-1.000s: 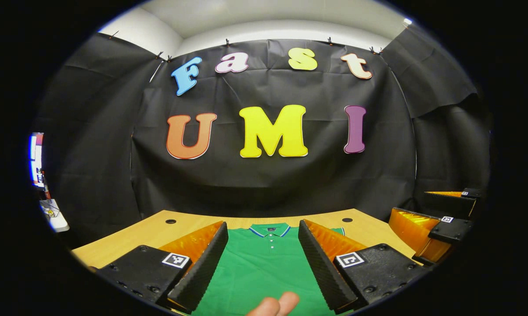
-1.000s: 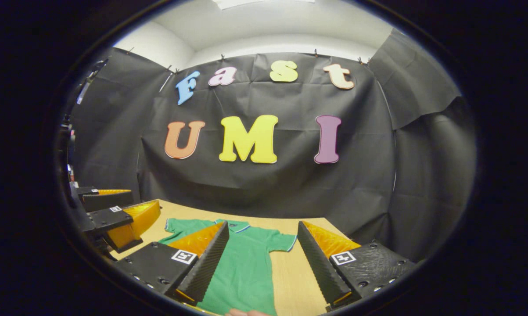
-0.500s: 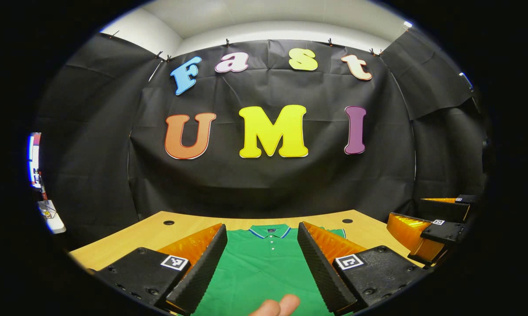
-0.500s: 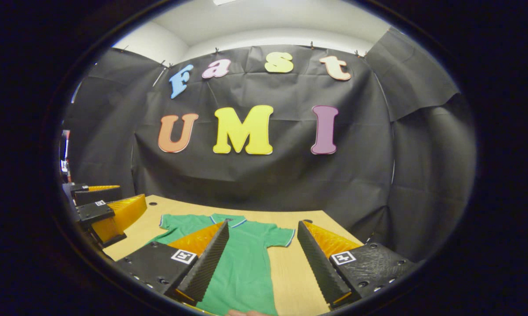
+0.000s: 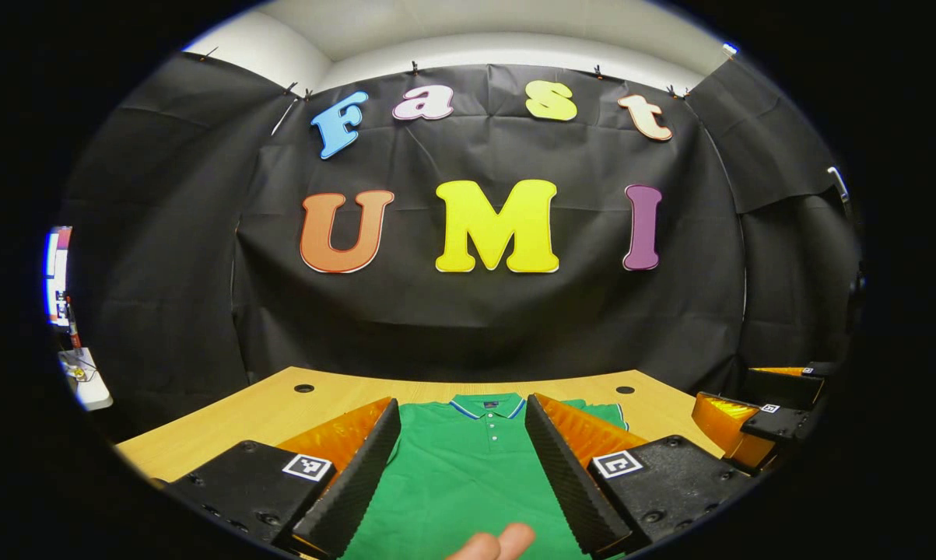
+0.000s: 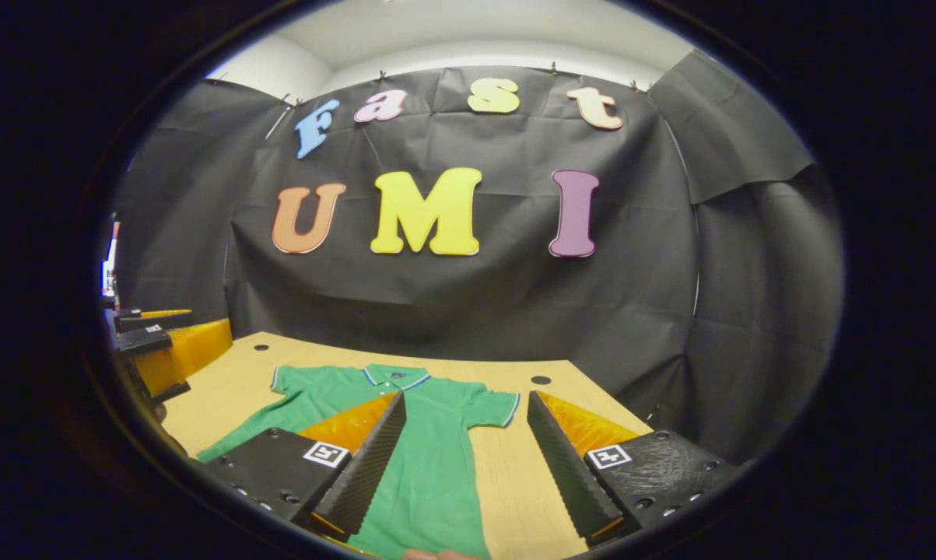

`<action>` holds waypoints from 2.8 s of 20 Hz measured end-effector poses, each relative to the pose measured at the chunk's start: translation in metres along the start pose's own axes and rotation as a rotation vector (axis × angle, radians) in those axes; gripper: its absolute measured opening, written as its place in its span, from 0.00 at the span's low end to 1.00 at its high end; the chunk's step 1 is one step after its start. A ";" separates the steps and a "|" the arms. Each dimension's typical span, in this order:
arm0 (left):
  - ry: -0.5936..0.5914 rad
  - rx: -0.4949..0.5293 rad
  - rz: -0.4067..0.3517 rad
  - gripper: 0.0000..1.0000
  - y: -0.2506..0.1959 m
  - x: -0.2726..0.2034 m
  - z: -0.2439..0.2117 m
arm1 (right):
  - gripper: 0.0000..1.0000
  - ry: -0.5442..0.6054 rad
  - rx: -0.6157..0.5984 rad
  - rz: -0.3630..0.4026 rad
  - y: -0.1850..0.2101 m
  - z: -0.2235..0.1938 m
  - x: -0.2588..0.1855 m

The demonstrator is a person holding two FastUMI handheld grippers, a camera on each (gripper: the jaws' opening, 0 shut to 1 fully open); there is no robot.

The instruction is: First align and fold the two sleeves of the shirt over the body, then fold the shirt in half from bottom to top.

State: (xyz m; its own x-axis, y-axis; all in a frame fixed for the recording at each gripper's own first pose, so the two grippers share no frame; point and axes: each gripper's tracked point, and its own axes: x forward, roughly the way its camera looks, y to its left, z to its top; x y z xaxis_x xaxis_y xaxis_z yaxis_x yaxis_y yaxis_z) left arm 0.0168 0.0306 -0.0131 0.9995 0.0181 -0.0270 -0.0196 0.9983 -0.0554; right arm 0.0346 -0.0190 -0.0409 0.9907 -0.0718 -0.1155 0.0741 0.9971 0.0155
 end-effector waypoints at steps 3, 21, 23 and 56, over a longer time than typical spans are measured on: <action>0.012 0.001 -0.001 1.00 0.002 0.002 -0.003 | 0.95 -0.002 -0.003 -0.009 -0.002 0.000 0.007; 0.037 -0.018 0.026 1.00 0.039 0.023 -0.012 | 0.96 0.112 -0.063 -0.191 -0.058 -0.061 0.231; 0.038 -0.025 0.012 1.00 0.038 0.026 -0.014 | 0.95 0.223 -0.042 -0.210 -0.065 -0.094 0.264; 0.085 0.012 0.025 1.00 0.047 0.045 -0.039 | 0.00 0.394 -0.126 -0.137 -0.043 -0.108 0.333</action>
State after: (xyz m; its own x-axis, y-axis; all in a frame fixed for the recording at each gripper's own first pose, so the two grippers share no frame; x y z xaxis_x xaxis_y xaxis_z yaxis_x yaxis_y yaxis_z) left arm 0.0597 0.0766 -0.0557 0.9928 0.0390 -0.1131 -0.0440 0.9981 -0.0420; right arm 0.3490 -0.0833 -0.1875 0.8516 -0.2133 -0.4788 0.1630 0.9759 -0.1449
